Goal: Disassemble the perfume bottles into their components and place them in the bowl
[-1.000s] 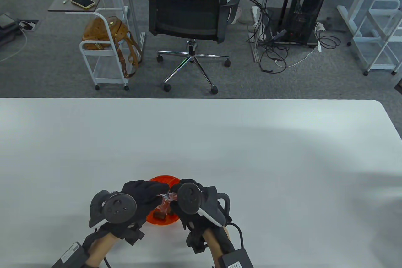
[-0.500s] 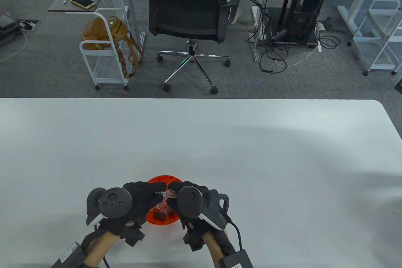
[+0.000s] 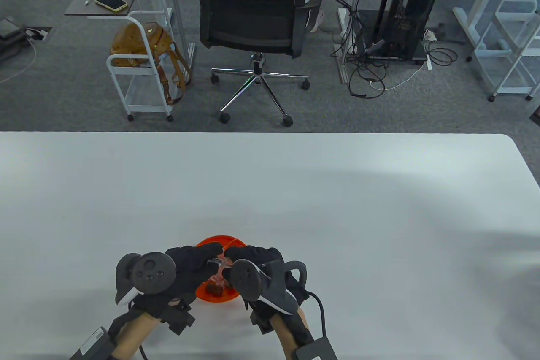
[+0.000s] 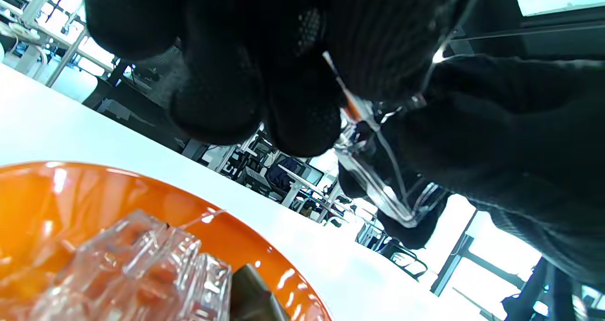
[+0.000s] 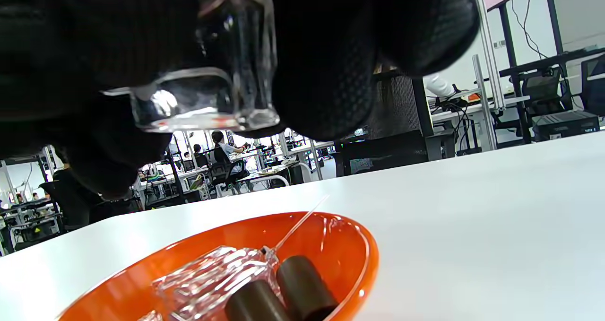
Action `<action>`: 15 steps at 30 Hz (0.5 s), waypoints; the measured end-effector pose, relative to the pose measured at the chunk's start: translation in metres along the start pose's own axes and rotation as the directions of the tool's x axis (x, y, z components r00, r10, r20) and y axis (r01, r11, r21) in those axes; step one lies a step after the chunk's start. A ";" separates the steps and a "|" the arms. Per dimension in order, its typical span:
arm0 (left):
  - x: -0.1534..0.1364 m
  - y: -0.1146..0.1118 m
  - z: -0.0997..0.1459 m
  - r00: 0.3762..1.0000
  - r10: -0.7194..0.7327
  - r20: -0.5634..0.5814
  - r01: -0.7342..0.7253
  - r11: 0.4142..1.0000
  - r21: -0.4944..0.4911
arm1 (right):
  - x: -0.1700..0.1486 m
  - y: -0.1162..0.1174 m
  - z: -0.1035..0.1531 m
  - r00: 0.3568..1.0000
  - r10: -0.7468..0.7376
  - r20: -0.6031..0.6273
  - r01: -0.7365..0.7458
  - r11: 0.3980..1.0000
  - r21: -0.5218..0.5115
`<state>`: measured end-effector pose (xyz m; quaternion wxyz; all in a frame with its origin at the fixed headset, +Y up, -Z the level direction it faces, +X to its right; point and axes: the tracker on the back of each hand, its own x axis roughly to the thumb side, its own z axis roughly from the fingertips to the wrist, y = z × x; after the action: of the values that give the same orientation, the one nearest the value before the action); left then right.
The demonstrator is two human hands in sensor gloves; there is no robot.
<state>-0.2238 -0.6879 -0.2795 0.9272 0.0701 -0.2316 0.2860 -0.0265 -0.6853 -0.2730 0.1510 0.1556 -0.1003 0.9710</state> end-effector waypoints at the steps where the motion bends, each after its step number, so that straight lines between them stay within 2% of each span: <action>1: 0.001 0.001 -0.001 1.000 -0.025 0.018 0.025 1.000 -0.004 | -0.001 -0.001 0.000 0.999 -0.036 -0.004 0.036 0.999 0.002; 6: -0.002 -0.002 0.000 1.000 -0.023 -0.008 0.023 1.000 0.003 | -0.001 0.000 0.000 0.998 -0.063 0.000 0.063 0.998 0.021; 8: -0.002 -0.002 0.001 1.000 0.012 -0.006 -0.012 1.000 -0.016 | 0.001 0.001 0.000 1.000 -0.024 0.003 0.024 1.000 0.010; 11: 0.000 -0.002 0.000 1.000 -0.028 0.010 0.028 0.998 -0.048 | -0.001 0.000 0.000 1.000 -0.028 -0.002 0.028 1.000 0.013; 15: -0.001 -0.003 0.000 1.000 -0.026 0.013 0.026 0.999 -0.035 | -0.001 0.000 0.000 0.999 -0.034 0.002 0.034 0.999 0.020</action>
<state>-0.2232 -0.6907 -0.2806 0.9305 0.0585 -0.2414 0.2692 -0.0256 -0.6858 -0.2734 0.1658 0.1597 -0.0882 0.9691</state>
